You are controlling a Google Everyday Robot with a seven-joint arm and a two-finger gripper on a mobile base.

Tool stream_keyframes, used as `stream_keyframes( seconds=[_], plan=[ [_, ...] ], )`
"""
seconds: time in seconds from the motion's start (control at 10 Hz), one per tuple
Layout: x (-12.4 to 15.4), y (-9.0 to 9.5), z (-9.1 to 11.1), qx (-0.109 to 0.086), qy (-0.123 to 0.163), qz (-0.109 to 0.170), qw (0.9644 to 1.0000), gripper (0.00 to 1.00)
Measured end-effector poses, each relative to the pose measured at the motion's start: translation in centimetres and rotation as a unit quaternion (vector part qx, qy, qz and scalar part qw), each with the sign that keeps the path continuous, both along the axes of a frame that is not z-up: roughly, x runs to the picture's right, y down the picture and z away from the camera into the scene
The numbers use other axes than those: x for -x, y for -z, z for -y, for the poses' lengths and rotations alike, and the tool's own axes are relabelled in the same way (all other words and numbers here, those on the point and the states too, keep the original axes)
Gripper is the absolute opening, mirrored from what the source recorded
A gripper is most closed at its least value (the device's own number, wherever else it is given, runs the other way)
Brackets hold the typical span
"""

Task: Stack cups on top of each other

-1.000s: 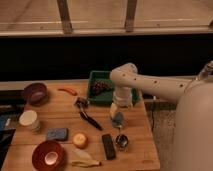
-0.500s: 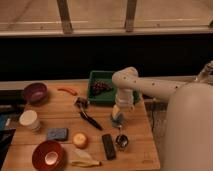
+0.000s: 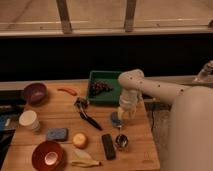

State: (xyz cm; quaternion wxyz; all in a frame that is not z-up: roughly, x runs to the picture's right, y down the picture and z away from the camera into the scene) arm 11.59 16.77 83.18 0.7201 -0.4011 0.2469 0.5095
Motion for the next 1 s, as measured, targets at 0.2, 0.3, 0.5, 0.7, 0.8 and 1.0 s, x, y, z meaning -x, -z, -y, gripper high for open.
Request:
stream_keyframes(
  seconds=[0.2,0.3,0.5,0.7,0.8,1.0],
  plan=[
    [0.3,0.7,0.1,0.003,-0.001,0.011,0.9999,0.06],
    [0.5,1.1,0.2,0.003,-0.003,0.015,0.9999,0.02],
    [1.3,2.1,0.8,0.004,-0.009,0.036,0.9993,0.0],
    [1.8,3.3,1.9,-0.001,-0.016,0.057,0.9983,0.0],
    [2.4,4.1,2.9,-0.009,-0.014,0.07,0.9974,0.0],
    [4.6,5.6,5.7,-0.034,0.001,0.093,0.9951,0.0]
  ],
)
